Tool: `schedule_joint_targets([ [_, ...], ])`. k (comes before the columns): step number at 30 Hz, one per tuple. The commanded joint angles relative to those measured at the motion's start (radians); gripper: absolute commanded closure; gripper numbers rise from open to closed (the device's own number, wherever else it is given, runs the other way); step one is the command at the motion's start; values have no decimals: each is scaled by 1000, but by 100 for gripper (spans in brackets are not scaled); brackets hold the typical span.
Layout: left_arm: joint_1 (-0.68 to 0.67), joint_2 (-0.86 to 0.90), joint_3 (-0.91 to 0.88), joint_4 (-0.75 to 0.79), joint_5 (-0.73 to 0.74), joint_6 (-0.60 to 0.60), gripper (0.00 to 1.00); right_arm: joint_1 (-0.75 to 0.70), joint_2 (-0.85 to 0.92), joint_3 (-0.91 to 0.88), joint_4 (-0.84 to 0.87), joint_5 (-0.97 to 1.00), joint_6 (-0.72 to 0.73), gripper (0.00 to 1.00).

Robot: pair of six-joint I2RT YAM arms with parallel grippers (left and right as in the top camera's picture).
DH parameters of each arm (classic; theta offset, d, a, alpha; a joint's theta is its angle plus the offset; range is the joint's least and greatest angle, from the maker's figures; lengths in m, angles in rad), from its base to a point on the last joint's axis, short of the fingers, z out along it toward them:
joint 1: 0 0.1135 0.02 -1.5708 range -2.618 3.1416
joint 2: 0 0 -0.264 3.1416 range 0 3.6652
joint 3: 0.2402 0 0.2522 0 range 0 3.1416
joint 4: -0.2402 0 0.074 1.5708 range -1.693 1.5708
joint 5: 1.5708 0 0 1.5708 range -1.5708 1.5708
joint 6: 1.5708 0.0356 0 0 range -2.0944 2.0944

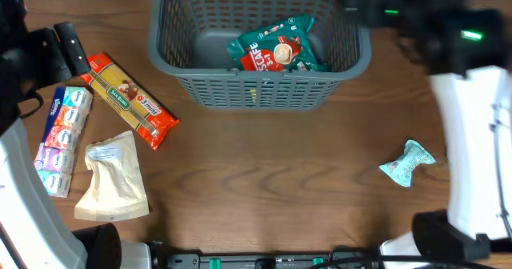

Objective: Pack container
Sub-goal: 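Lift the Nescafe bag and drop it into the basket, then move the right gripper over the light-blue pouch, then grasp the light-blue pouch with the right gripper and lift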

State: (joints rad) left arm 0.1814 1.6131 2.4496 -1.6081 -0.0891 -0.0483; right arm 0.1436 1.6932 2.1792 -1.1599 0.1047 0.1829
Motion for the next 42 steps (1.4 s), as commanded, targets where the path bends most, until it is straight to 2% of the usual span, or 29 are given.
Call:
schedule_joint_targets([
  [1,-2,1,1,-37,-1,10,1,-143,-42,11,-126,121,360,1],
  [5,-2,1,1,-37,0,10,1,-314,-82,11,-301,124,503,1],
  [7,-2,1,1,-37,0,10,1,-386,-98,10,-389,124,528,1],
  [11,-2,1,1,-43,11,10,1,-501,-120,6,-528,124,511,1],
  [13,-2,0,-8,-51,38,10,1,-539,-143,-26,-538,107,453,1],
  [17,-2,-11,-73,-40,45,14,1,-561,-228,-169,-532,87,437,1],
  [22,-2,-41,-217,17,45,29,1,-561,-405,-533,-384,-8,437,1],
  [27,-3,-77,-340,80,52,54,1,-561,-589,-957,-103,-76,415,1],
  [30,-5,-96,-388,107,56,67,1,-561,-627,-1134,50,-88,373,1],
  [36,-42,-134,-475,146,55,104,1,-561,-580,-1364,299,-127,324,1],
  [42,-68,-153,-530,163,55,116,1,-561,-480,-1415,424,-139,323,1],
])
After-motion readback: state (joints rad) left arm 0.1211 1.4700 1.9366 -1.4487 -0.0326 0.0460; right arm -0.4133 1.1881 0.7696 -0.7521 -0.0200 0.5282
